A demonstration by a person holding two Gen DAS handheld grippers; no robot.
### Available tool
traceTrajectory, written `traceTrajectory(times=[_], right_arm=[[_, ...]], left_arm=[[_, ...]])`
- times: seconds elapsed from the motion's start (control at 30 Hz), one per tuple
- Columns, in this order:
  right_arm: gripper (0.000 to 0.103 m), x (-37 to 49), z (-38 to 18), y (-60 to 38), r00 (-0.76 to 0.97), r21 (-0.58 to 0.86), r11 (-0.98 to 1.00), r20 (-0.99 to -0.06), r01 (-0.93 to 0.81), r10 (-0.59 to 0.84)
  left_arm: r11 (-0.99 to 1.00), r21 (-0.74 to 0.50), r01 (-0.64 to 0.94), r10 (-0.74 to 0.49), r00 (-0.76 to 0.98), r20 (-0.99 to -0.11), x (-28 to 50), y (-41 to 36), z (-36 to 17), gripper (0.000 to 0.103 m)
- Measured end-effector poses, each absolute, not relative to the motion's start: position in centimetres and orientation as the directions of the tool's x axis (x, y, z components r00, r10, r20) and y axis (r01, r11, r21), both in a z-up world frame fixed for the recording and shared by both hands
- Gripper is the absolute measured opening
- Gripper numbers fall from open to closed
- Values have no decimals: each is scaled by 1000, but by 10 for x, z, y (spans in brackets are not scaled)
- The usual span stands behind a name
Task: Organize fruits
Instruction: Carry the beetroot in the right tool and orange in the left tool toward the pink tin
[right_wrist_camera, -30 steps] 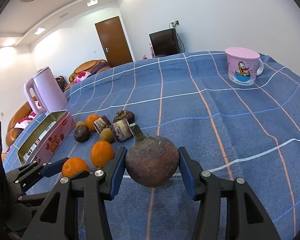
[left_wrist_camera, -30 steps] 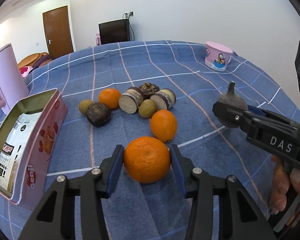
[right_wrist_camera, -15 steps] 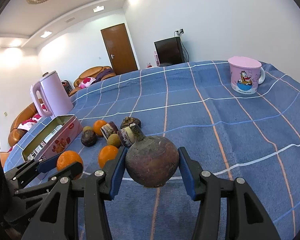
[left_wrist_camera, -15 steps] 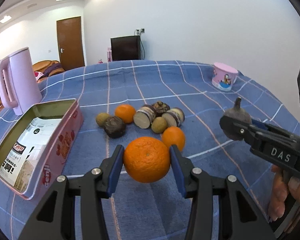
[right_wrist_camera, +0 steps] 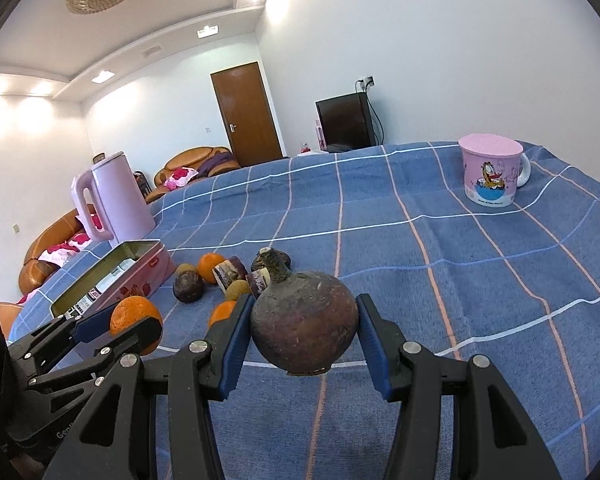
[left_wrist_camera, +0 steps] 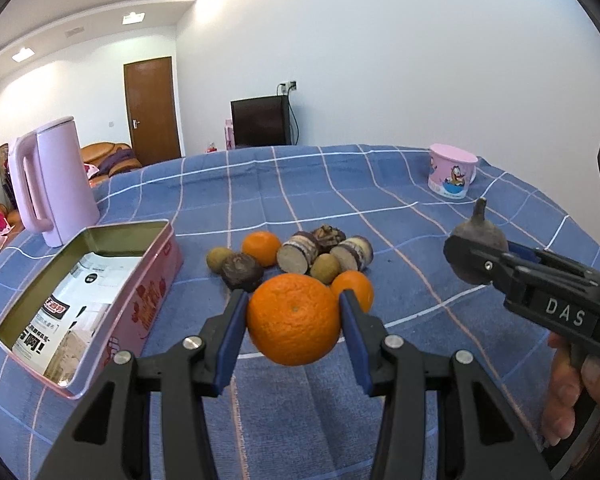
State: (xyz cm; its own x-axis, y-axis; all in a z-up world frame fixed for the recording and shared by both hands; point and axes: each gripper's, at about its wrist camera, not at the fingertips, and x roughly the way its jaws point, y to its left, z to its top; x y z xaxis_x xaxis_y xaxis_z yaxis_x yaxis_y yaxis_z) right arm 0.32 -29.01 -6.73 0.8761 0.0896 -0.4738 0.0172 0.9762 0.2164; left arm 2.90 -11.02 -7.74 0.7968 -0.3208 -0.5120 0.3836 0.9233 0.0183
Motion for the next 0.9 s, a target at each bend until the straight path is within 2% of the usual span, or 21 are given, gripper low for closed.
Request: traceTrajectory(times=[0.63,0.9], right_arm=[[53,-10,-62,-288,910,203,979,-404,-9,92],[53,-17,-59,-285,928,191,981,-361,-22,91]], left_arm=[[934,28,356,-307,842,-443,18,-102,-71,48],[941,53,334,-289,876,-385,10,-98,-62,48]])
